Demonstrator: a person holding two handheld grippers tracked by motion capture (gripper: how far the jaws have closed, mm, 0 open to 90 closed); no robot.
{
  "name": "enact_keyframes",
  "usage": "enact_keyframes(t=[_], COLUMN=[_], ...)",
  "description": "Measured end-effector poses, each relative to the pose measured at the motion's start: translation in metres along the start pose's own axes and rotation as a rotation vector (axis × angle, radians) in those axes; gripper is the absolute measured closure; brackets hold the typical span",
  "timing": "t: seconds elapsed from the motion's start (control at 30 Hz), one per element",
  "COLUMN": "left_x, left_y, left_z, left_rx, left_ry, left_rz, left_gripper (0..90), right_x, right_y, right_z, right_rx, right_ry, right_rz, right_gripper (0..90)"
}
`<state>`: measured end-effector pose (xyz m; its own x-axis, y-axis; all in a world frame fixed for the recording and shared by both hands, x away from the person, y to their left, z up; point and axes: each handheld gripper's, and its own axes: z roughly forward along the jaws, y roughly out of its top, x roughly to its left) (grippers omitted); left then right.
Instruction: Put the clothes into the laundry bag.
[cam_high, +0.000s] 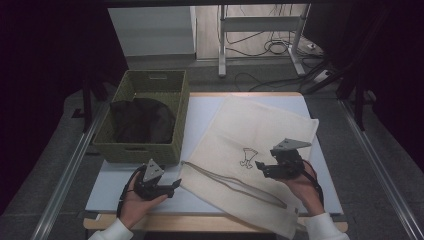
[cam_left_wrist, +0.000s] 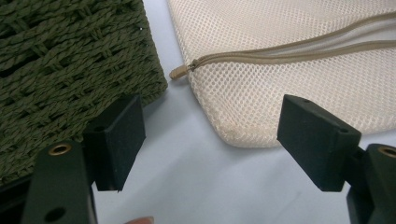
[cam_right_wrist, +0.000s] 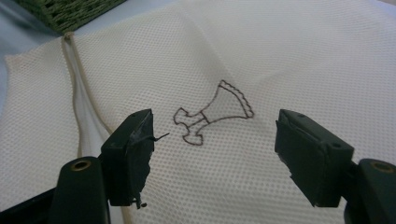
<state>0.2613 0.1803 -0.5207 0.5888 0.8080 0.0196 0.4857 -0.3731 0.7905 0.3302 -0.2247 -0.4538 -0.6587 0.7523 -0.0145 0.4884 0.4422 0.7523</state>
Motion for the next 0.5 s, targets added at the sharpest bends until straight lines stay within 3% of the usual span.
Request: enact_keyframes(t=[0.1, 0.3, 0.5], left_x=[-0.001, -0.001, -0.001], left_y=[0.0, -0.002, -0.003], left_z=[0.001, 0.004, 0.005], left_rx=[0.005, 0.014, 0.023], left_ry=[-0.002, 0.003, 0.008], left_rz=[0.002, 0.002, 0.006], left_gripper=[22.8, 22.8, 22.7], right_x=[0.008, 0.016, 0.022], right_y=[0.011, 0.03, 0.026], right_z=[0.011, 0.037, 0.045], right_rx=[0.037, 0.069, 0.116], right_ry=[0.014, 0.07, 0.095], right_rz=[-0.039, -0.059, -0.093], right_gripper=[28.6, 29.6, 30.5])
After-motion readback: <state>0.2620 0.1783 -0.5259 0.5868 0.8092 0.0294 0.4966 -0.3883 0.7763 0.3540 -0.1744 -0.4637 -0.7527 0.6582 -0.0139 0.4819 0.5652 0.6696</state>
